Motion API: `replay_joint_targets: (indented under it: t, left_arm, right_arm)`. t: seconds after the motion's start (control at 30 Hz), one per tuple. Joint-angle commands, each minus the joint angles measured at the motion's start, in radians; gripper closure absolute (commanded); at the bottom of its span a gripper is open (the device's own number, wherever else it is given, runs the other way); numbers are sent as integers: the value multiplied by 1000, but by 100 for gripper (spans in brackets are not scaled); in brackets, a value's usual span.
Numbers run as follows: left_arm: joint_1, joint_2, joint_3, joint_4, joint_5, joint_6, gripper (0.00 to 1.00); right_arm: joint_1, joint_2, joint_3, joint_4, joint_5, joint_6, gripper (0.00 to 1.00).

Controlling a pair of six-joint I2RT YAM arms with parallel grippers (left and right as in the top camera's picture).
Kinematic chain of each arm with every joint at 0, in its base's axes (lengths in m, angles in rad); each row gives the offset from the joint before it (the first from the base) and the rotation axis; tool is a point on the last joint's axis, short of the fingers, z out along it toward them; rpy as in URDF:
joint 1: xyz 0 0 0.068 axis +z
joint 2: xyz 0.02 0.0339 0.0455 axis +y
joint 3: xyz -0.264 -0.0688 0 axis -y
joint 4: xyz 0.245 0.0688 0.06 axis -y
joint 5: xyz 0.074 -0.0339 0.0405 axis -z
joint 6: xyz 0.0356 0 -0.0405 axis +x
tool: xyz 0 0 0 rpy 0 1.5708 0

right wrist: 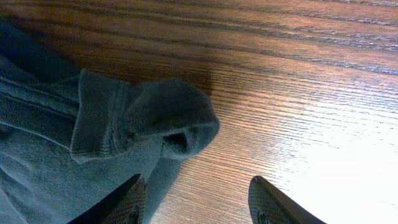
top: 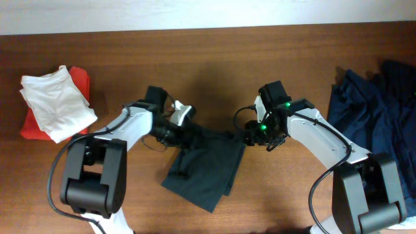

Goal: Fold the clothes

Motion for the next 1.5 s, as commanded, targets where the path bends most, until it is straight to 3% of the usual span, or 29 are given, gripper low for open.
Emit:
replay_joint_targets:
  t: [0.0, 0.03, 0.13, 0.27, 0.43, 0.53, 0.67, 0.8, 0.83, 0.87, 0.9, 1.1, 1.17, 1.27, 1.37, 1.47]
  left_arm:
    - [-71, 38, -12, 46, 38, 72, 62]
    - [-70, 38, -2, 54, 28, 72, 100]
    - [55, -6, 213, -39, -118, 68, 100]
    - [329, -144, 486, -199, -220, 34, 100]
    - [621, -181, 487, -114, -237, 24, 99]
    - [697, -180, 486, -66, -243, 23, 99]
    - [795, -149, 486, 16, -412, -44, 99]
    - [903, -31, 486, 135, -425, -88, 99]
    - [930, -3, 486, 154, -430, -130, 87]
    - [954, 26, 486, 160, -428, -139, 26]
    - [964, 40, 486, 158, -428, -139, 4]
    - [996, -83, 582, 124, -374, -192, 1]
    - [966, -162, 589, 106, -366, -192, 1]
    - [723, -201, 589, 3, -368, -175, 1]
    - [450, -175, 588, -114, -473, -176, 1]
    - [258, -134, 588, -279, -515, -161, 1]
  right_arm:
    - [1, -6, 14, -40, 29, -7, 43]
    - [0, -6, 14, -65, 62, -7, 43]
    - [-4, -6, 14, -139, 156, -6, 44]
    - [-100, -6, 14, -164, 167, -3, 44]
    - [-135, -6, 14, -180, 171, -4, 44]
    - [-135, -6, 14, -180, 171, -3, 44]
    - [-135, -6, 14, -180, 170, -3, 44]
    - [-135, -6, 14, -196, 170, -3, 44]
    - [-135, -6, 14, -202, 170, -3, 44]
    - [-135, -6, 14, -203, 170, -3, 44]
    - [-135, -6, 14, -203, 170, -3, 44]
    - [-135, -6, 14, -204, 170, -3, 39]
    - [-135, -6, 14, -204, 170, -3, 29]
    - [-135, -6, 14, -200, 111, -4, 1]
    - [-135, -6, 14, -194, 67, -7, 1]
    - [-136, -6, 50, -211, 53, -64, 1]
